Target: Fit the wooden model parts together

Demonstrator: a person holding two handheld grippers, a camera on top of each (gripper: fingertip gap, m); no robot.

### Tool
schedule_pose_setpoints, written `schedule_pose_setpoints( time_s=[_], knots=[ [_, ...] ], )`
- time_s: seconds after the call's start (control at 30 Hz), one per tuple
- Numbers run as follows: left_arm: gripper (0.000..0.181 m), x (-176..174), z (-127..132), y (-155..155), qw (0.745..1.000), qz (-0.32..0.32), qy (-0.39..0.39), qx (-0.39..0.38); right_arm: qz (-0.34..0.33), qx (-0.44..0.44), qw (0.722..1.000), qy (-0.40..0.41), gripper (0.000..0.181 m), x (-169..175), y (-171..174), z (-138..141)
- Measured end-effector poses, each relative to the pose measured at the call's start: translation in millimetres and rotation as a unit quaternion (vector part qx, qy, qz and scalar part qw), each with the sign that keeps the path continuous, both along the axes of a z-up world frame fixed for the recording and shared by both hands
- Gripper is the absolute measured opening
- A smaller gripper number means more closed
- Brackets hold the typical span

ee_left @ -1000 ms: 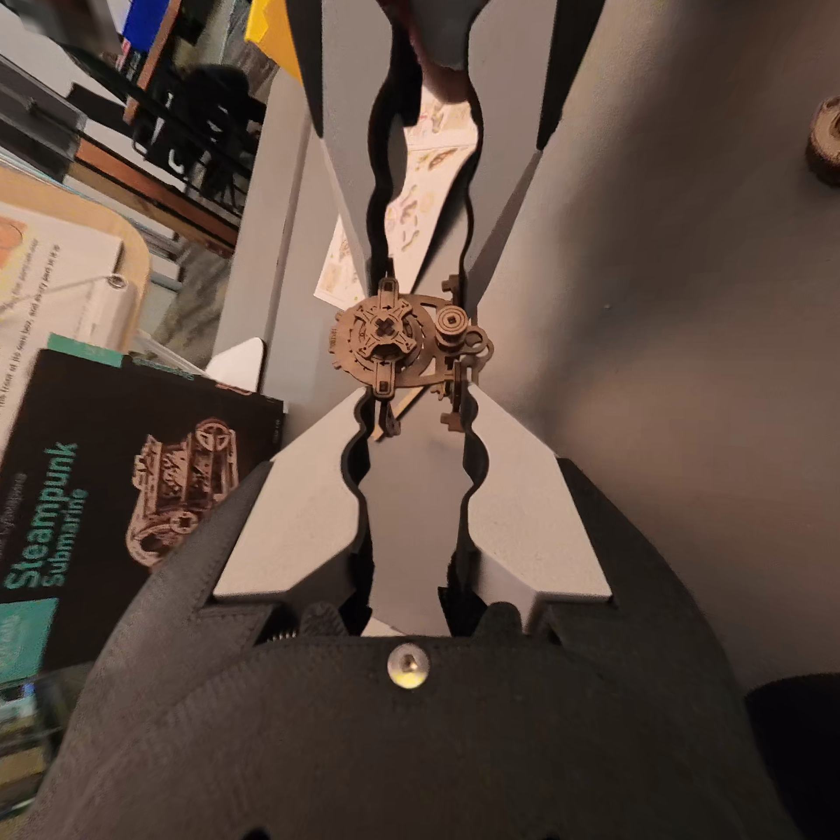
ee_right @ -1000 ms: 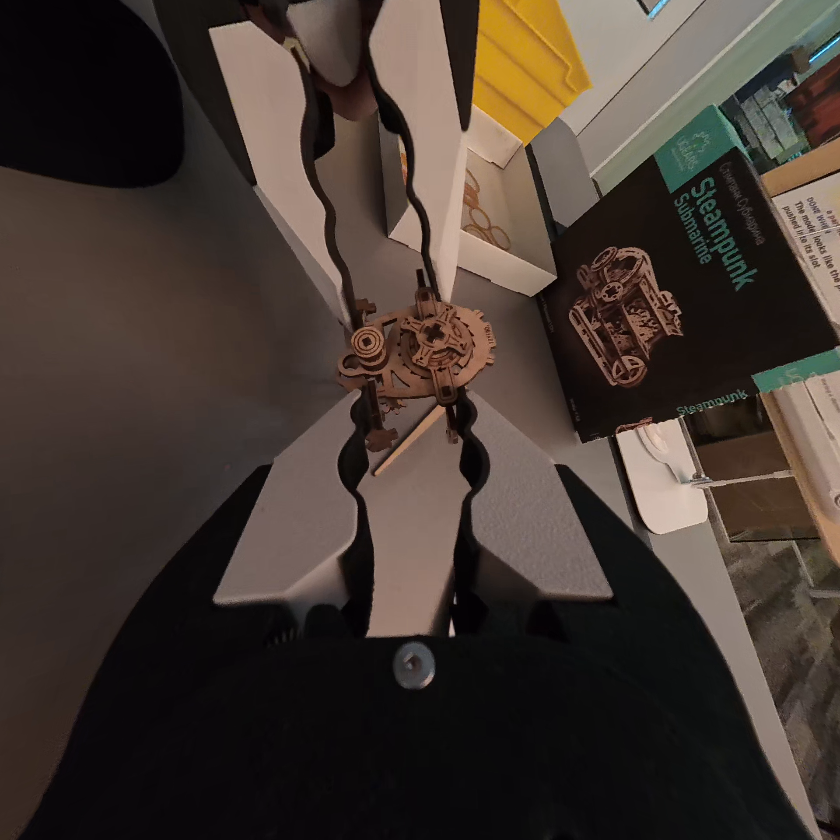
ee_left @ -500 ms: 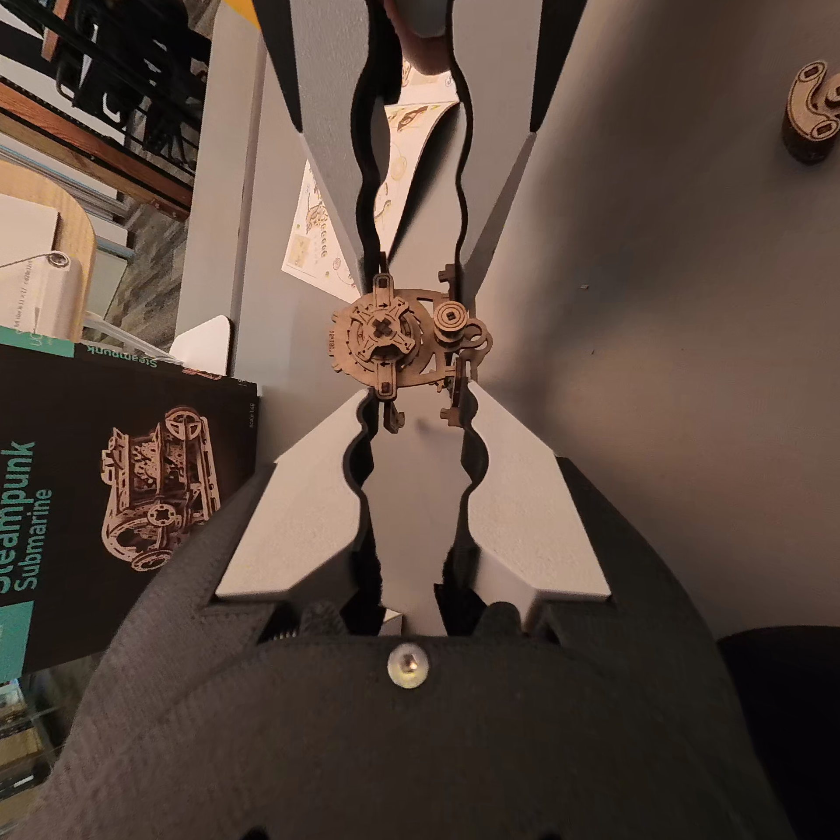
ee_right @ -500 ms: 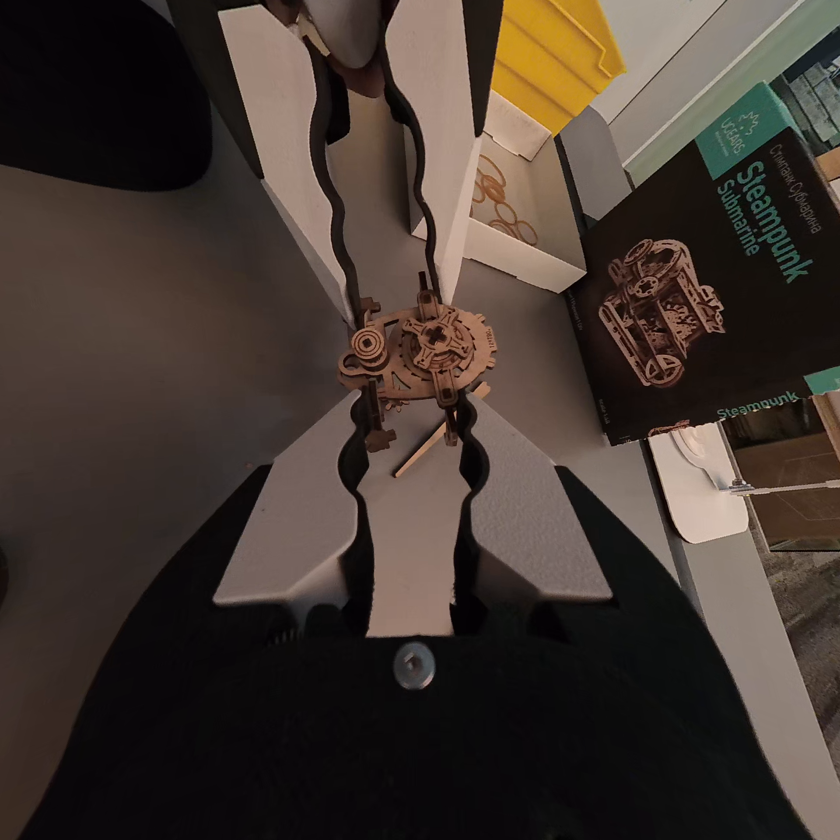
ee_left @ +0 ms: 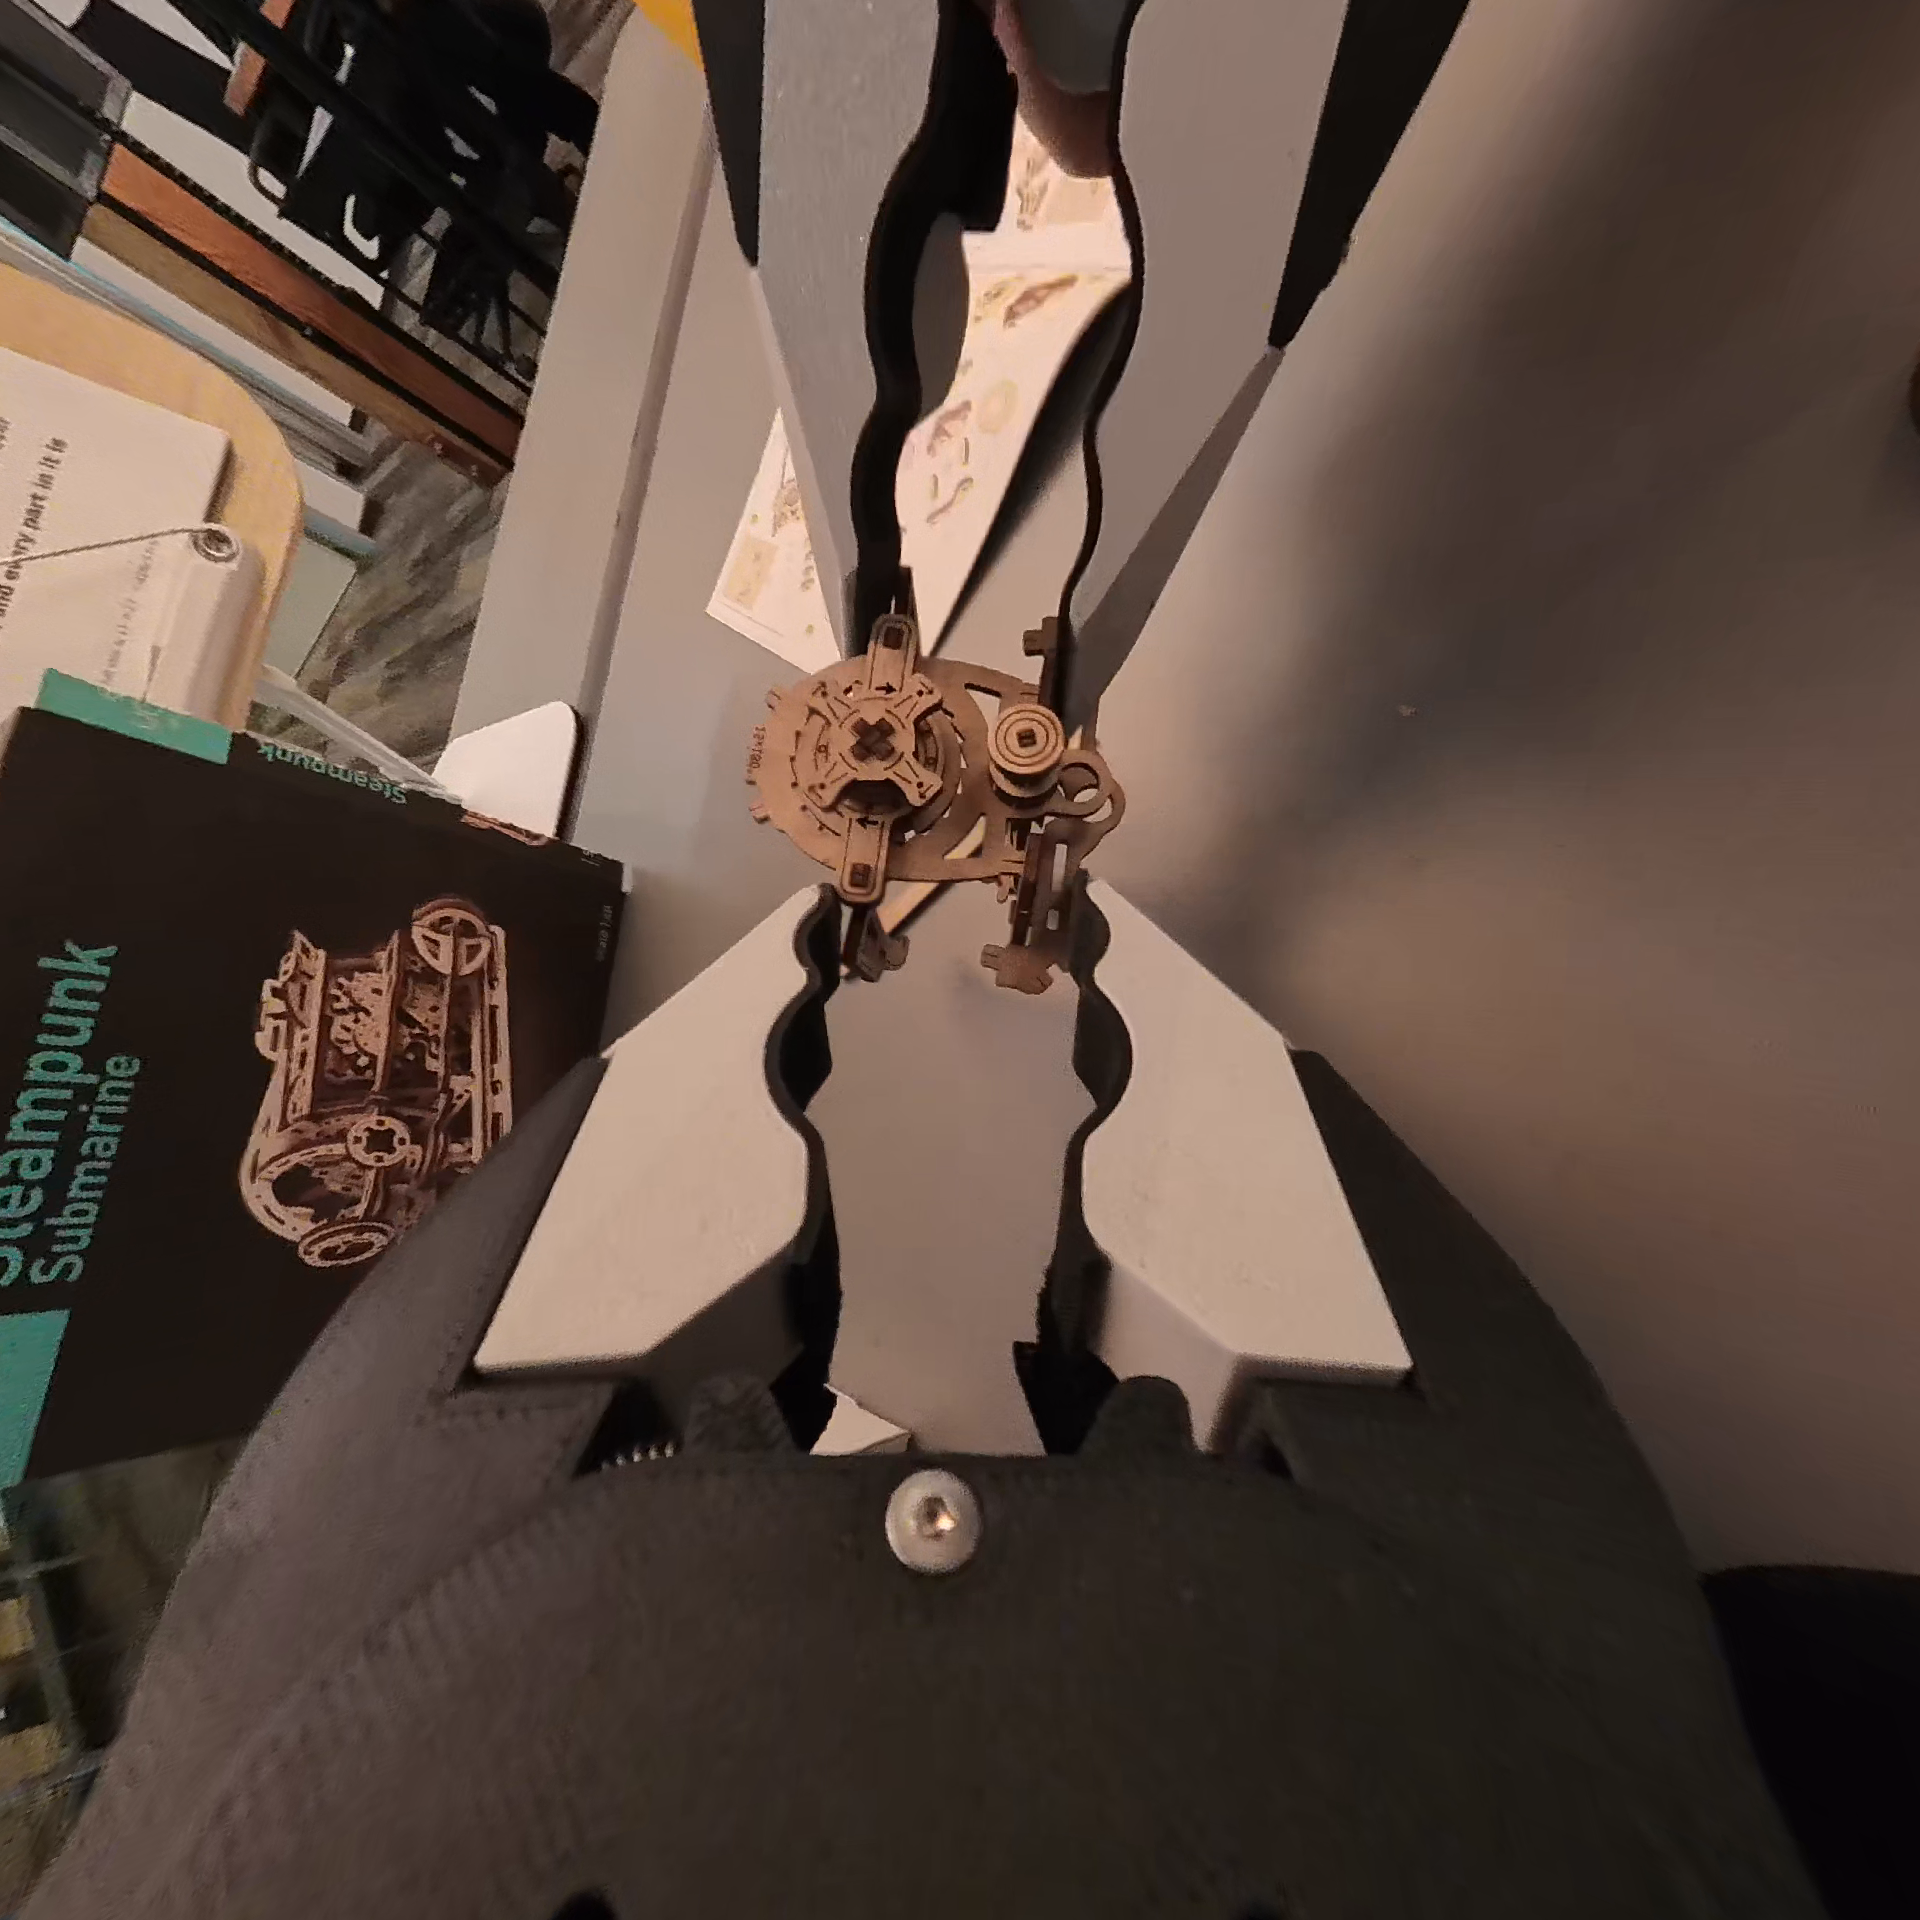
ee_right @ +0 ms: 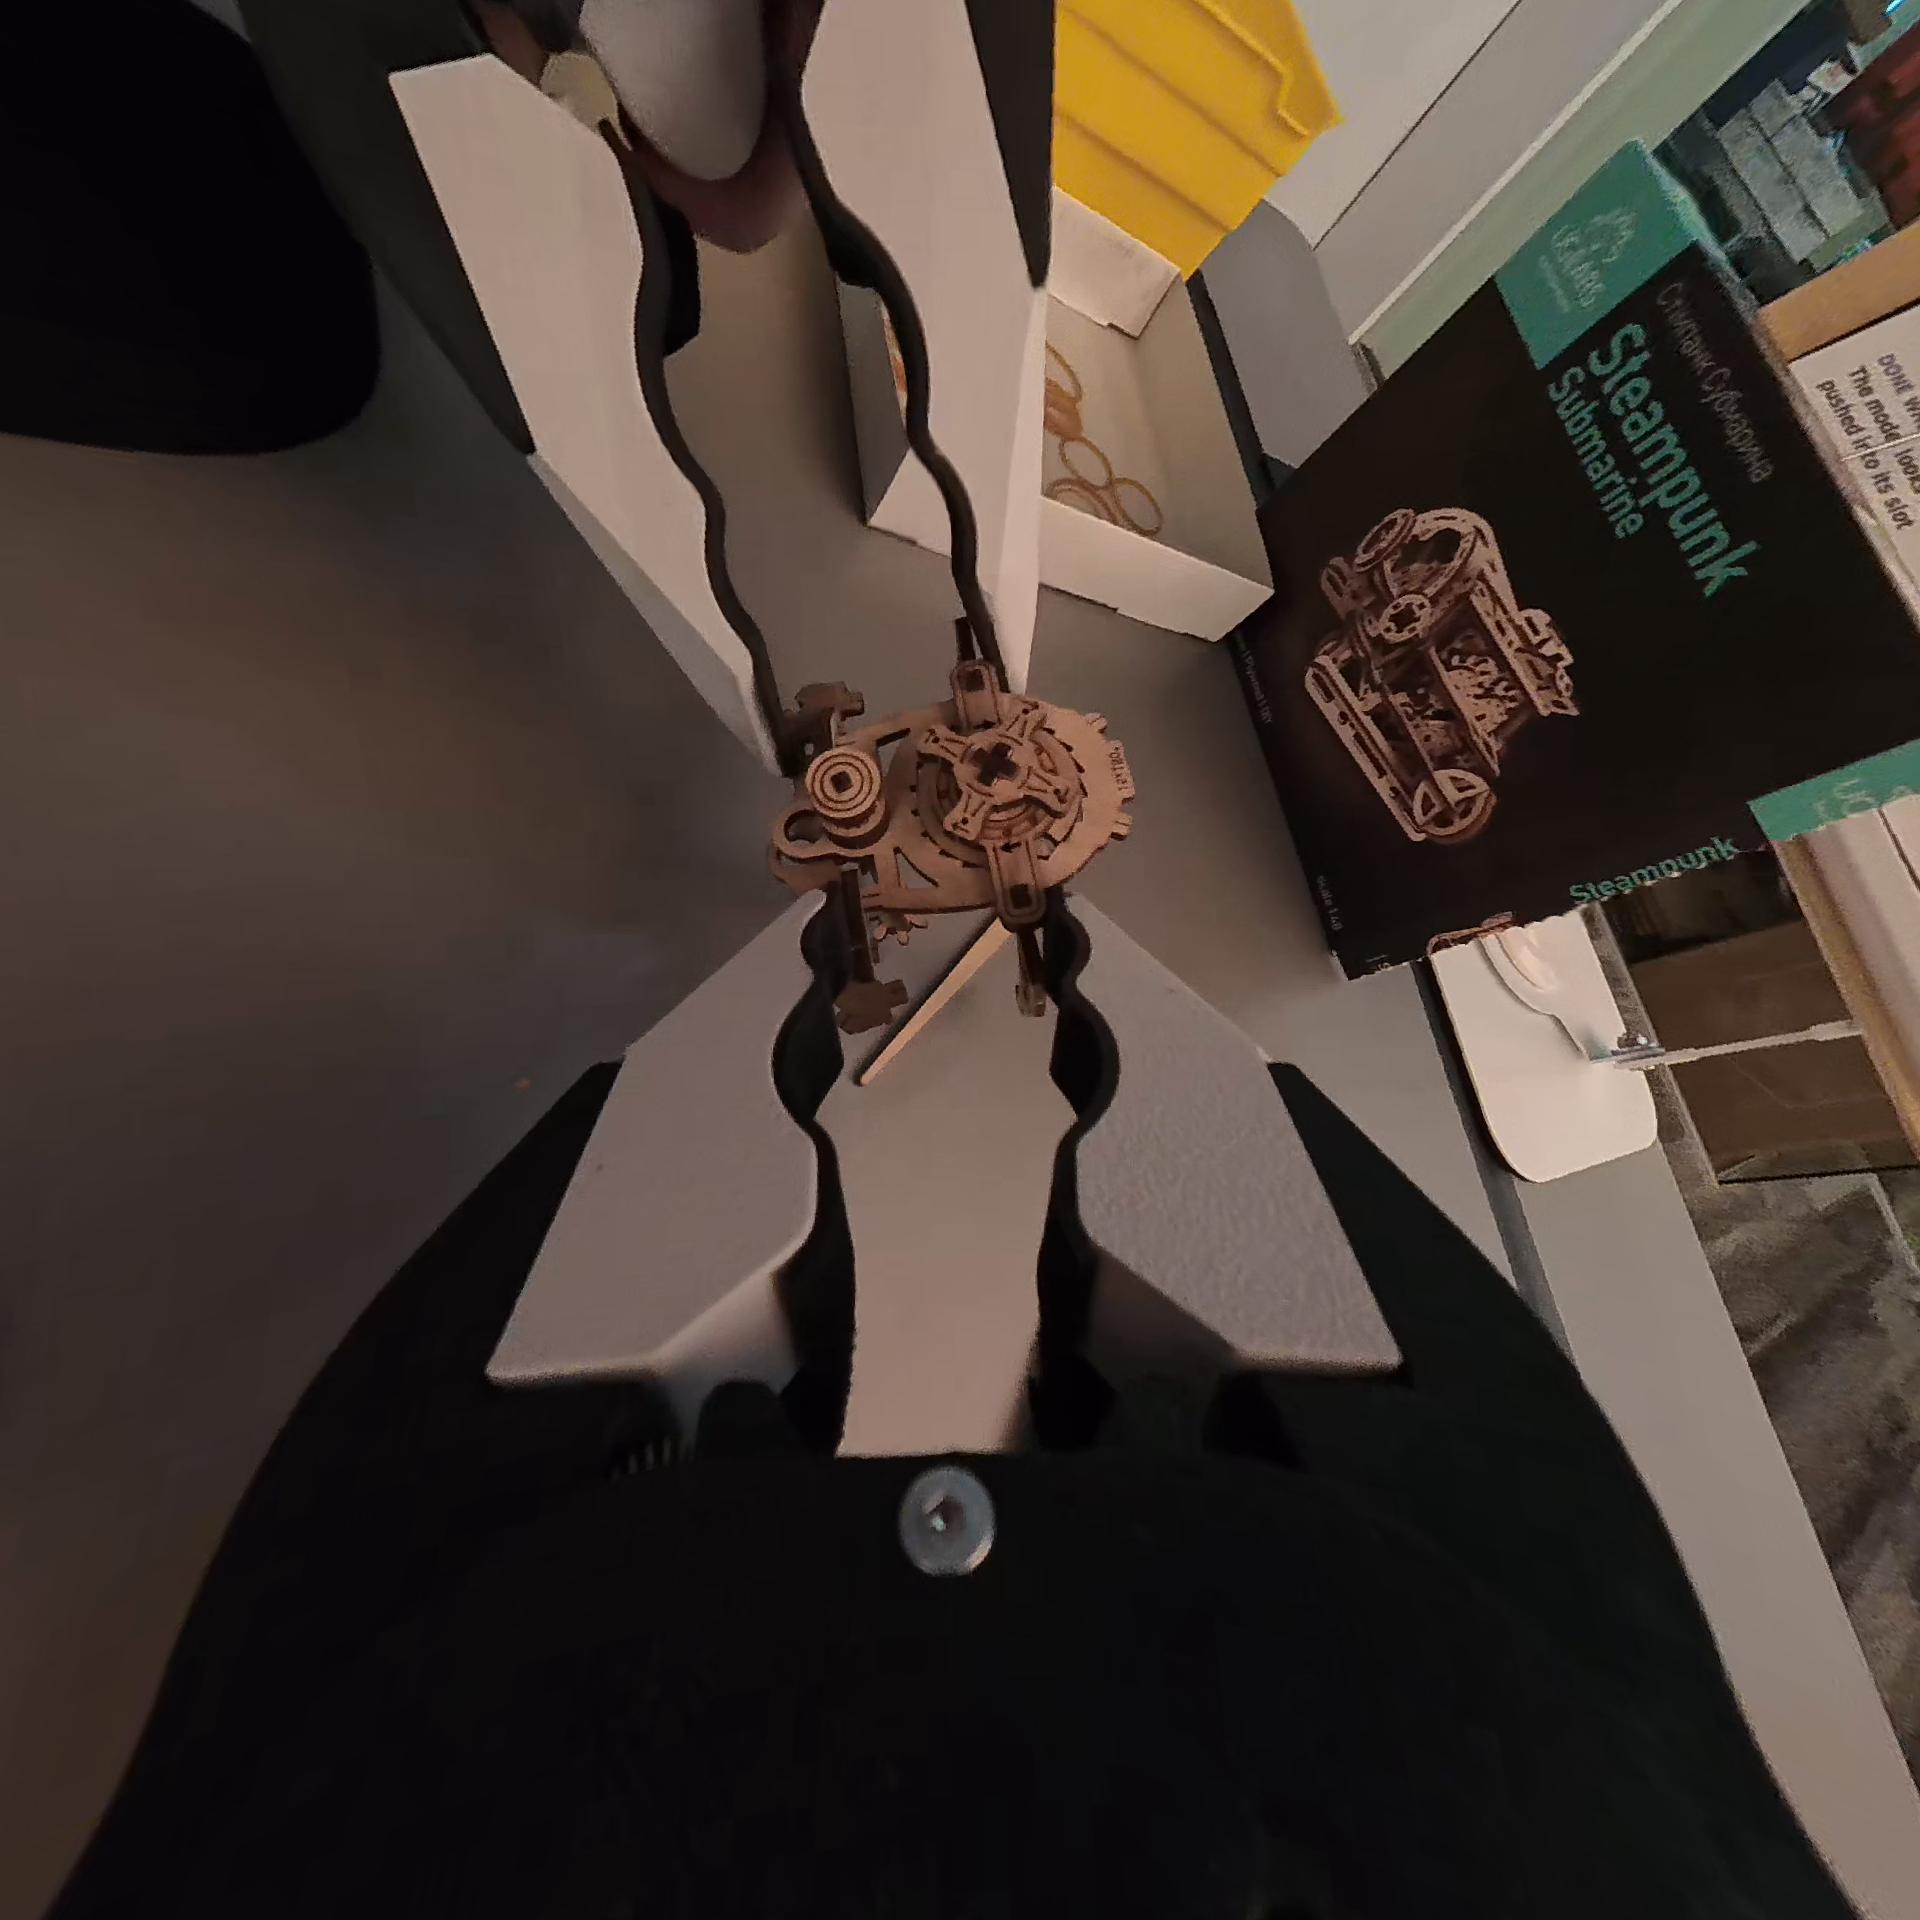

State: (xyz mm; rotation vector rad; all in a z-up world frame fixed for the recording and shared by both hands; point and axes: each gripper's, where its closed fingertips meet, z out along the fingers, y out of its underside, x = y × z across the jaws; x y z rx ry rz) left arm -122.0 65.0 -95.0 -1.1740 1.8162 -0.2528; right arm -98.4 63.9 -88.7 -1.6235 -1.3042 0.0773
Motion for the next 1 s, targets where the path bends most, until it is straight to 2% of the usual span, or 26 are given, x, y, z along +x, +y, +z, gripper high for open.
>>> schedule_pose_setpoints(
  time_s=[0.1,0.3,0.73,0.87,1.0],
  knots=[
    [0.037,1.6,5.9,-0.3,1.000,0.005,-0.020,-0.007,0.003,0.006,1.000,0.002,0.036,-2.2,-2.0,2.3],
    [0.037,0.7,2.1,-1.0,1.000,0.008,-0.002,0.004,-0.001,0.007,1.000,-0.009,0.036,-3.5,-2.6,-0.5],
    [0.036,0.8,-1.8,-1.4,0.999,0.015,-0.001,-0.038,-0.001,-0.006,1.000,-0.004,0.036,-3.9,-3.2,-3.8],
    [0.037,1.9,-2.2,-0.6,1.000,0.010,-0.008,-0.015,-0.001,-0.003,1.000,-0.011,0.036,-3.2,-2.5,-3.5],
    [0.038,-1.1,-7.7,-1.8,1.000,0.002,0.018,0.017,0.002,-0.003,1.000,-0.020,0.036,-5.5,-3.9,-8.0]
  ],
)
